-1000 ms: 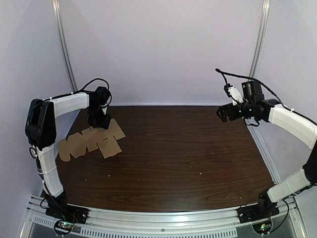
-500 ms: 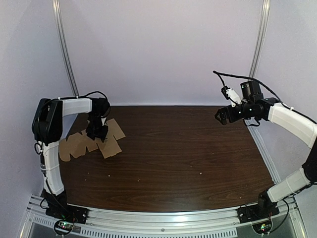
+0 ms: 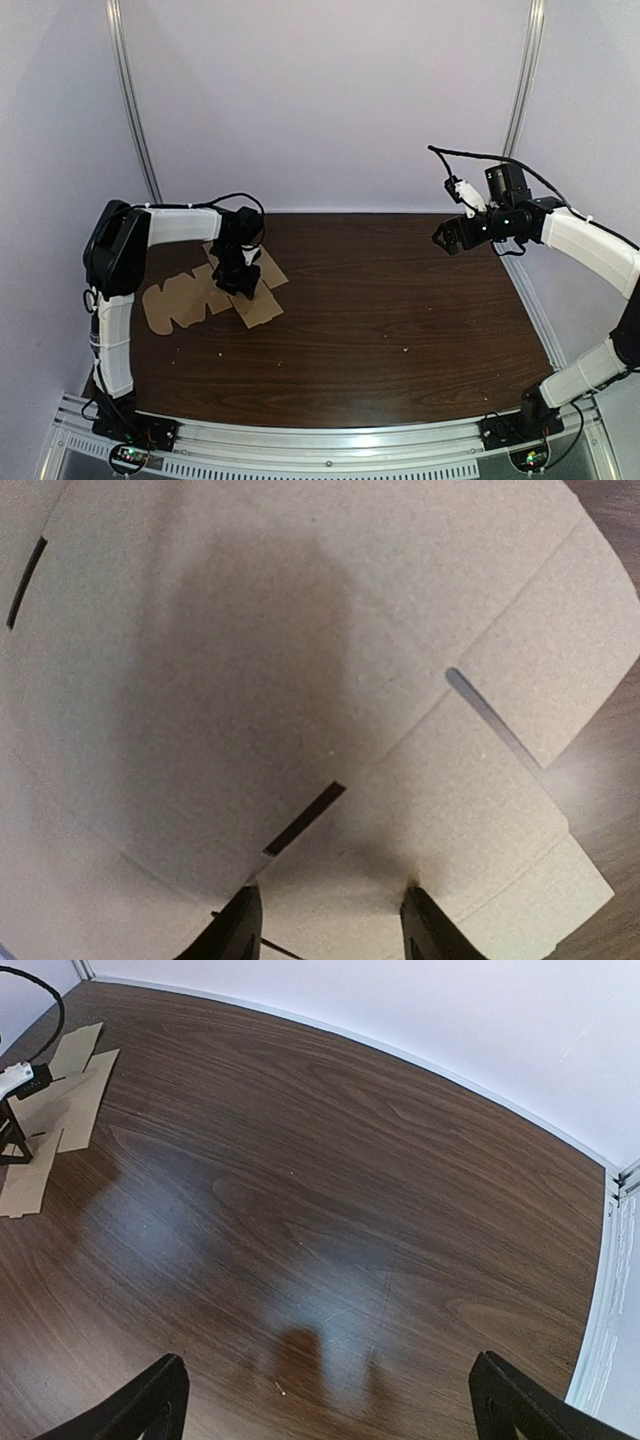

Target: Fold the paper box

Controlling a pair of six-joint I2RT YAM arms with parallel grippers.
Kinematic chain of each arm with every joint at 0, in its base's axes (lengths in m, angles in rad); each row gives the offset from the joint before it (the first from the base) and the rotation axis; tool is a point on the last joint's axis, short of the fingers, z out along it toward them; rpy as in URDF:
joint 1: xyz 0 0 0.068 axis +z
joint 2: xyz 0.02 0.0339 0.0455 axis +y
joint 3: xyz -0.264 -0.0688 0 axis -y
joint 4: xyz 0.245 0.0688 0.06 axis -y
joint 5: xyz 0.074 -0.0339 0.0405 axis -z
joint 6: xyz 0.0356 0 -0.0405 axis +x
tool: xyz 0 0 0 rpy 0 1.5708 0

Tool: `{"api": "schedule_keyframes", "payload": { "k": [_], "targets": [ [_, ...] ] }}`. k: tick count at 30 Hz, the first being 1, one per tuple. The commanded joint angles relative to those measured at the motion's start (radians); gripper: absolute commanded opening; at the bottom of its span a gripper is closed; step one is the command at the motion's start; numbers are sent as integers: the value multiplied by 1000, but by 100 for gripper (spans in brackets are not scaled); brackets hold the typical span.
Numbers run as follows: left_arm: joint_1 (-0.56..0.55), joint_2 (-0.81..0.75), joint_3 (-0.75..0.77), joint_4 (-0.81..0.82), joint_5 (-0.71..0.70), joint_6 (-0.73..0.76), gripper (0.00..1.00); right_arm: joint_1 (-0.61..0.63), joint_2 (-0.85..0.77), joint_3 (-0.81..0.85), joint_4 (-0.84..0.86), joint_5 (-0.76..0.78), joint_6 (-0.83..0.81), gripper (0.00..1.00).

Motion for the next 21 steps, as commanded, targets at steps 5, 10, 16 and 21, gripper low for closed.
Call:
{"api": "schedule_keyframes", "payload": {
  "k": [5, 10, 16, 21],
  "targets": [
    [-239, 98, 81, 228, 260, -239, 52, 6, 6, 33, -31, -54, -22, 100],
    [-241, 51, 285, 124, 206, -171, 57, 7, 20, 73, -89, -130, -48, 100],
    [-127, -38, 187, -80, -47, -32, 59, 9, -5, 58, -113, -204, -92, 100],
    [-31, -122, -28, -29, 0, -40, 61, 41, 16, 66, -129, -206, -99, 100]
  ]
}}
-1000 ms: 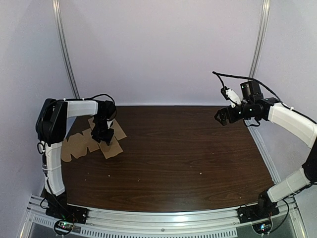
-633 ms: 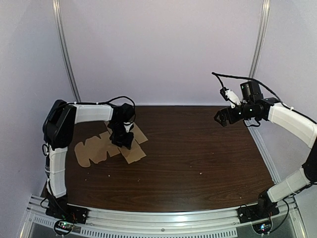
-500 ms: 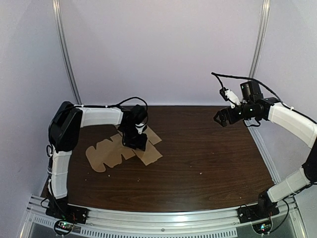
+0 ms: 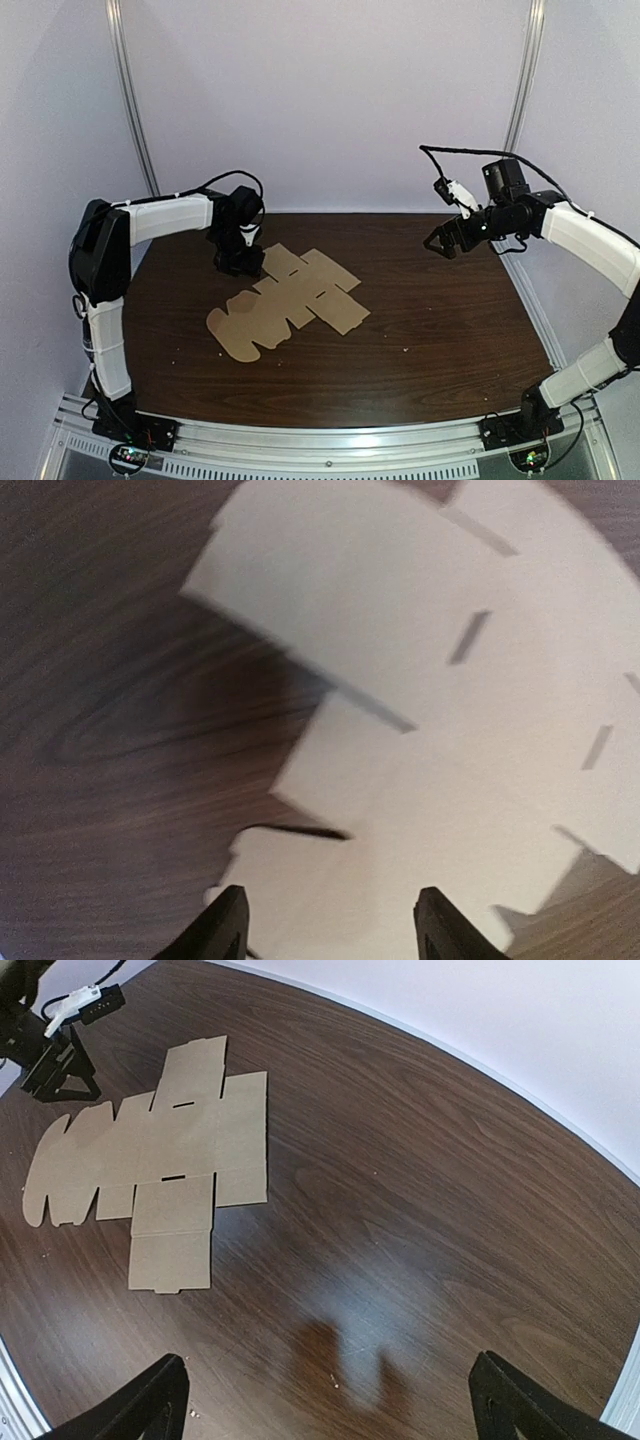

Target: Fold the paper box

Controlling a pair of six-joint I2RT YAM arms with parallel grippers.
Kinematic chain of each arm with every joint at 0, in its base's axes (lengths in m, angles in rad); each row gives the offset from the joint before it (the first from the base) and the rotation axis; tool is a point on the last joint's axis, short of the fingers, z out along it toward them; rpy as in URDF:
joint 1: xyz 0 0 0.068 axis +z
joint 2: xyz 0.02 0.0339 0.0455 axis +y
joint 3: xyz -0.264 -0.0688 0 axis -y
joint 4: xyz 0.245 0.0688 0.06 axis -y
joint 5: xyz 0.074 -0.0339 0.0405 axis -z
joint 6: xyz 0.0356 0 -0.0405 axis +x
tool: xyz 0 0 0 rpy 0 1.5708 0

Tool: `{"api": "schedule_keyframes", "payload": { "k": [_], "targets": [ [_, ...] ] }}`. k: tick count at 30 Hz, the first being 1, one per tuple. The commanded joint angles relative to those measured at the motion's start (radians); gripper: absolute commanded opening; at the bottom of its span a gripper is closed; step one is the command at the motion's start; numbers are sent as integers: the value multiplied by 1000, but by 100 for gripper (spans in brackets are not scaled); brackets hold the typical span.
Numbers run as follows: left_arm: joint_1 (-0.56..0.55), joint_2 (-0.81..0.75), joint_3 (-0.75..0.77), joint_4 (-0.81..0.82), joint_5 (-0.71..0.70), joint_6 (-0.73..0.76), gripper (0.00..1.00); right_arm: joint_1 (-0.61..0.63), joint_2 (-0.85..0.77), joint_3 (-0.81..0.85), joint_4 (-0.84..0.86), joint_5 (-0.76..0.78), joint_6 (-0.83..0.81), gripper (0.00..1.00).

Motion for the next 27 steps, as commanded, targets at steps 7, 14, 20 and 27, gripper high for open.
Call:
{"api": "schedule_keyframes", "payload": {
  "k": [7, 14, 20, 27],
  "targets": [
    [51, -96, -307, 35, 112, 24, 64, 71, 102, 77, -66, -38, -17, 100],
    [-40, -165, -458, 132, 197, -20, 59, 85, 252, 185, -127, -71, 7, 100],
    [-202, -197, -511, 209, 312, -115, 53, 119, 331, 229, -200, -86, -23, 100],
    [-246, -266, -397, 112, 218, -99, 56, 150, 333, 215, -225, -91, -60, 100]
  ]
}}
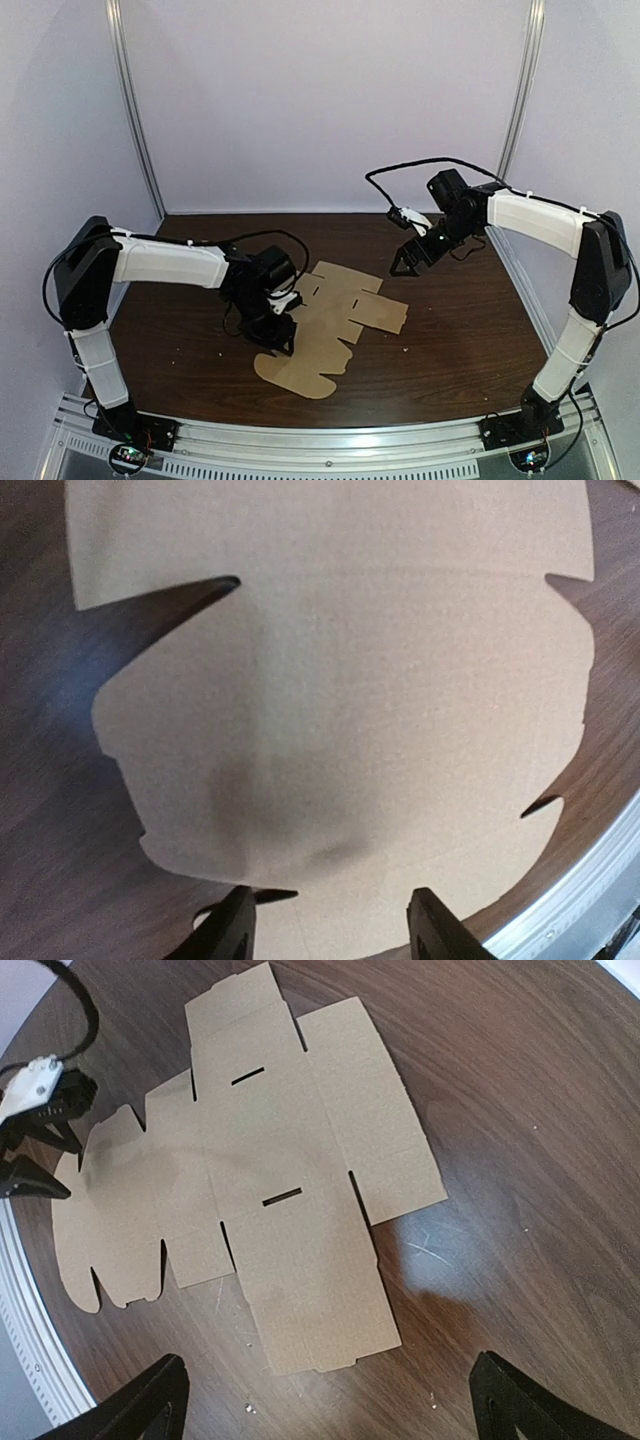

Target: Fold the paper box

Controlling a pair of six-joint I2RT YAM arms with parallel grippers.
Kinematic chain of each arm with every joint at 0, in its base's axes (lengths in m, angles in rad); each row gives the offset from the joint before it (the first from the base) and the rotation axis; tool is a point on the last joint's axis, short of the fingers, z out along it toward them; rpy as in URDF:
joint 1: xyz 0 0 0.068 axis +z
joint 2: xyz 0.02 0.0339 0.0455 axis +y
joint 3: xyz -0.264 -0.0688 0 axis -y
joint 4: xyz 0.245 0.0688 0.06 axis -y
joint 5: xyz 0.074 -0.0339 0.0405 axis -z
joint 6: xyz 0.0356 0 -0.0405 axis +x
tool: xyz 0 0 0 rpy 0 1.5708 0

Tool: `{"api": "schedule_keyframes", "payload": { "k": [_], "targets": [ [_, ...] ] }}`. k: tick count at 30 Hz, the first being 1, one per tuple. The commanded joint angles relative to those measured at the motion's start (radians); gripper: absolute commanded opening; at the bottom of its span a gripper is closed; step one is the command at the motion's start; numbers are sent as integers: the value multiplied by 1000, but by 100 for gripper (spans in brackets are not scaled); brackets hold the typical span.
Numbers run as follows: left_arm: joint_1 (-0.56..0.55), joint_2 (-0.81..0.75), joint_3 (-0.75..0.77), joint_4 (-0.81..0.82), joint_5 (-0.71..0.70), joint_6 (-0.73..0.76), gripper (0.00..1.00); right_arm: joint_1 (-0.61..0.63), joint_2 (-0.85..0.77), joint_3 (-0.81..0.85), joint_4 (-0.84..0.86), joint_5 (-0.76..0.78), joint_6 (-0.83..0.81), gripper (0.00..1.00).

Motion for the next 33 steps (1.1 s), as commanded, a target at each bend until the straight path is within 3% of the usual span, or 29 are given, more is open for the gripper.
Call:
{"api": "schedule_keyframes", "payload": {
  "k": [1, 4, 7, 11, 19, 23, 29, 33],
  "targets": [
    [44, -84, 122, -71, -96, 3, 59, 17, -10, 5, -41, -23, -37, 100],
    [136, -82, 191, -68, -114, -5, 69, 23, -11, 4, -44, -37, -46, 100],
    [220, -52, 213, 24, -77, -23, 72, 32, -16, 6, -54, -44, -51, 100],
    [323, 27, 214, 156, 70, -81, 71, 43, -31, 0, -65, -56, -66, 100],
    [401, 178, 238, 251, 205, -92, 66, 67, -10, -34, -45, -74, -90, 96],
    [410, 220, 237, 266, 223, -101, 62, 77, 56, -7, -30, -66, -51, 84],
    [411, 242, 204, 308, 206, -132, 60, 113, 155, 16, -13, -32, -50, 49],
    [420, 243, 196, 302, 174, -156, 61, 139, 214, 22, -6, -10, -49, 41]
  ]
}}
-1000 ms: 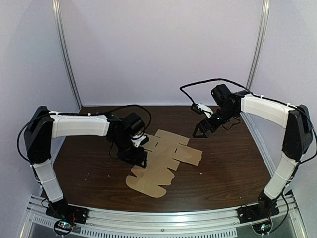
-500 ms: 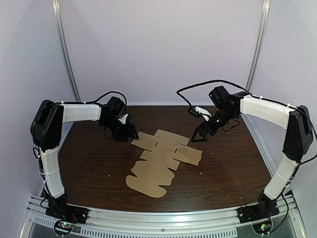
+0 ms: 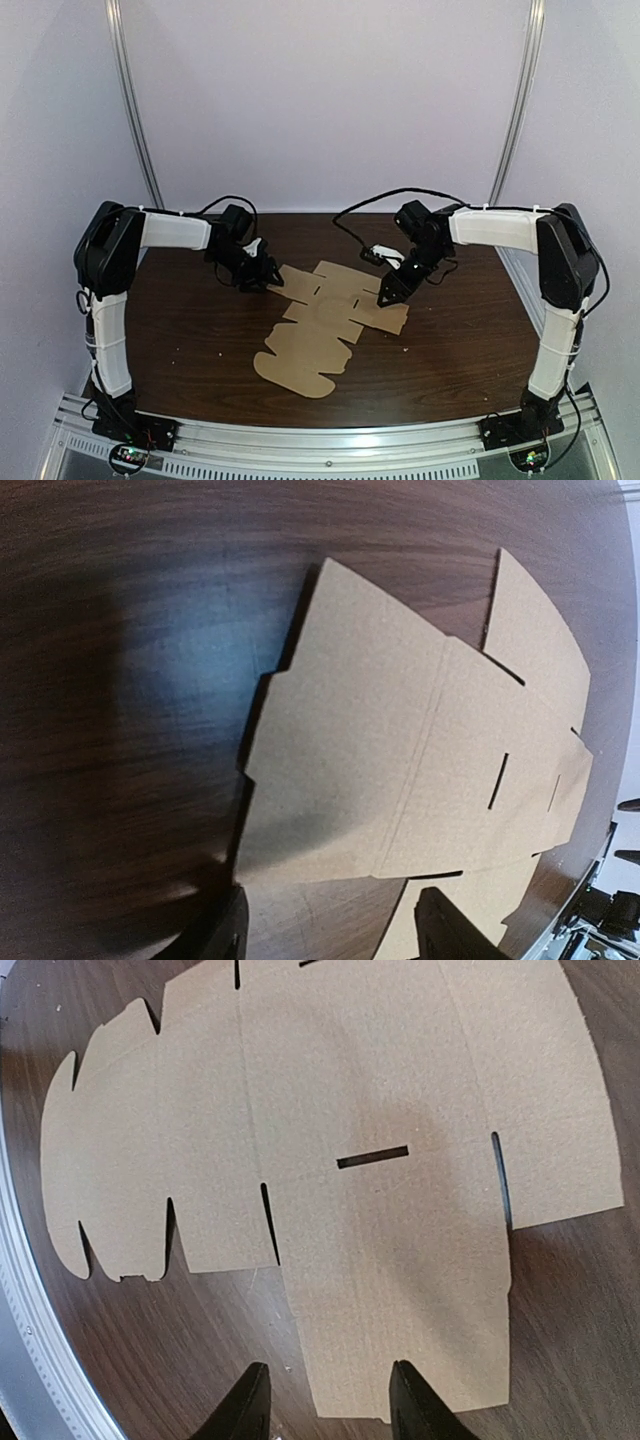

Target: Fold the paper box

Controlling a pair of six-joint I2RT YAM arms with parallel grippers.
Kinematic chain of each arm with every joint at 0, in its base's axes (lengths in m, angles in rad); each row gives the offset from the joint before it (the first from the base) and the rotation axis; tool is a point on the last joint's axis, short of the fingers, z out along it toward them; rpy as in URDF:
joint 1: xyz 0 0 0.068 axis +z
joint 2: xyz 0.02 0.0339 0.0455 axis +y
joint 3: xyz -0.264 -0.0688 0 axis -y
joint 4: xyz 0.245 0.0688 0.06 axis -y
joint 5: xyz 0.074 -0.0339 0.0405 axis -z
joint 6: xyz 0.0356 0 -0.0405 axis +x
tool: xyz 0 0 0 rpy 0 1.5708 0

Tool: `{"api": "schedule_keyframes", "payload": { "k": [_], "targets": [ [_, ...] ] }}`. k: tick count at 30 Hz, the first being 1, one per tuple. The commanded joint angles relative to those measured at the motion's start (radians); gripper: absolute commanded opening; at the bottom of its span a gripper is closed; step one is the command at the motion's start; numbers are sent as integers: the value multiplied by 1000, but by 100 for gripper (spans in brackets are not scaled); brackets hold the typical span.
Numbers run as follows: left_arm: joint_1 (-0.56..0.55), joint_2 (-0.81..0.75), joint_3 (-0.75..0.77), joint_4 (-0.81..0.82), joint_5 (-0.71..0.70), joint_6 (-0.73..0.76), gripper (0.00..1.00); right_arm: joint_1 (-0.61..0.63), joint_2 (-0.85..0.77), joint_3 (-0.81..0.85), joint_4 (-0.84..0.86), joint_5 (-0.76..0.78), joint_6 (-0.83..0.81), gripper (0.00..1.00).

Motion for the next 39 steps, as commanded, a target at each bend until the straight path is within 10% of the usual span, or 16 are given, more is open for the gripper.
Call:
{"api": "schedule_keyframes", "payload": {
  "k": [1, 19, 32, 39],
  "targets": [
    [25, 15, -23, 37, -24, -43, 61, 34, 49, 31, 13, 40, -1, 40],
    [50, 104, -37, 238, 201, -157, 60, 75, 120, 20, 15, 49, -20, 34],
    [50, 66, -41, 304, 298, -197, 26, 77, 121, 19, 11, 55, -22, 35],
    [50, 53, 8, 106, 119, -82, 51, 77, 124, 21, 6, 48, -23, 35]
  ]
}}
